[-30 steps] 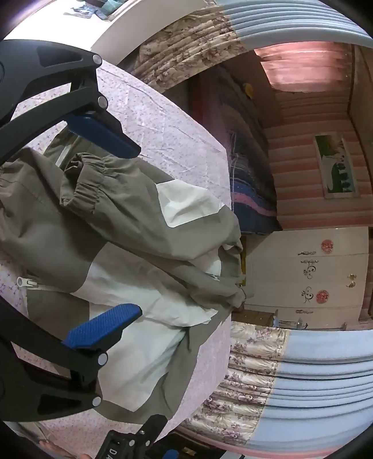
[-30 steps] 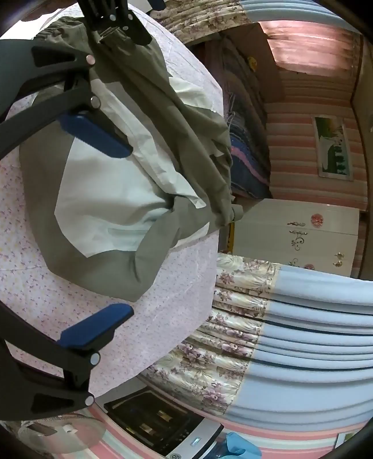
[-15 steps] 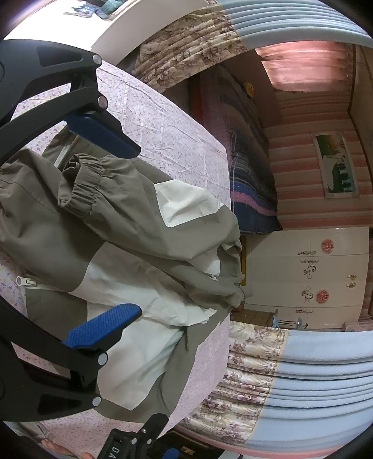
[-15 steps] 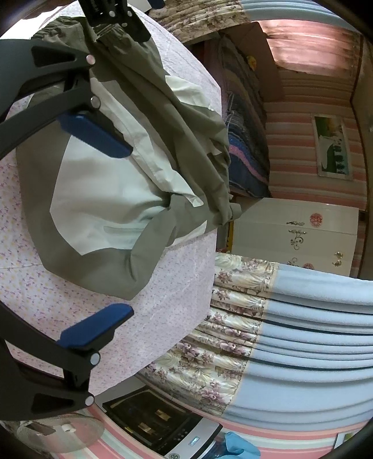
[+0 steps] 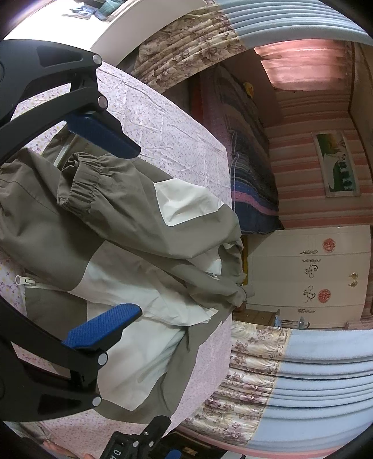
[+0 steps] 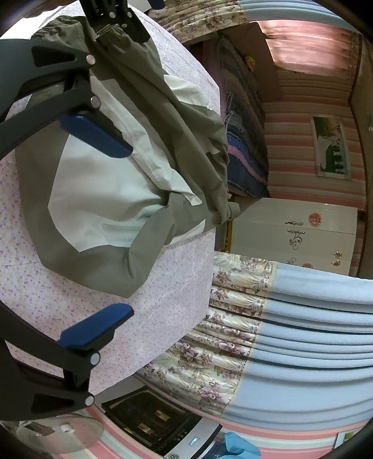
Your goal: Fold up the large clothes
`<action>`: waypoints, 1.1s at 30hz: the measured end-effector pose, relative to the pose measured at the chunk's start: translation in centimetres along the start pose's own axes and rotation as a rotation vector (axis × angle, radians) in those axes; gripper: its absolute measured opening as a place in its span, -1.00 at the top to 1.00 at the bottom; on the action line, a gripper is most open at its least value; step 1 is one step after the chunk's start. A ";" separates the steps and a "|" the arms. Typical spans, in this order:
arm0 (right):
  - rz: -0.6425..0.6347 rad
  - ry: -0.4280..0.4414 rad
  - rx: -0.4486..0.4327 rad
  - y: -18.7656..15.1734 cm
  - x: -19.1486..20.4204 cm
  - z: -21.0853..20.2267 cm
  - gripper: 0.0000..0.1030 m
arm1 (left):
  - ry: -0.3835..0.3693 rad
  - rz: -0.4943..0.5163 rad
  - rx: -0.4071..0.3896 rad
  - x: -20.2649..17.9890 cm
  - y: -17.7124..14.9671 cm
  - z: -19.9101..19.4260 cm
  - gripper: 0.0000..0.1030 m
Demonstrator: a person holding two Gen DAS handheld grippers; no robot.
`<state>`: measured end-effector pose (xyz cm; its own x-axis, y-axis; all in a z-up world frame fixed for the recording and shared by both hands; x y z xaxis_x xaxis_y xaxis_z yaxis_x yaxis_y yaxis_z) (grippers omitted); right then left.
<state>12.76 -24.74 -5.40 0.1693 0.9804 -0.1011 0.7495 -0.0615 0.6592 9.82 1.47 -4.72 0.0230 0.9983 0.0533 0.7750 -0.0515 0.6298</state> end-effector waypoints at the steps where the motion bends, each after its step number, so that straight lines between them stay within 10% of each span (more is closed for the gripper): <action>1: -0.001 -0.001 -0.002 0.1 -0.1 0.0 -0.97 | 0.001 -0.001 0.000 0.0 0.0 0.0 -0.94; 33: -0.027 0.004 0.008 0.2 0.8 1.5 -0.97 | 0.001 0.003 0.017 -0.2 0.2 0.7 -0.94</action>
<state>14.00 -24.27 -6.41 0.1460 0.9825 -0.1156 0.7586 -0.0362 0.6506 10.44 1.28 -5.12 0.0242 0.9981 0.0559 0.7854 -0.0536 0.6167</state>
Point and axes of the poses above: each gripper's, at about its wrist camera, not at the fingertips, and z roughly the way its jaws point, x to its left, y to its top, the point moved 10 cm from there along z, roughly the way its jaws point, and after that the axes turned 15 degrees about x, right-handed, at the moved point
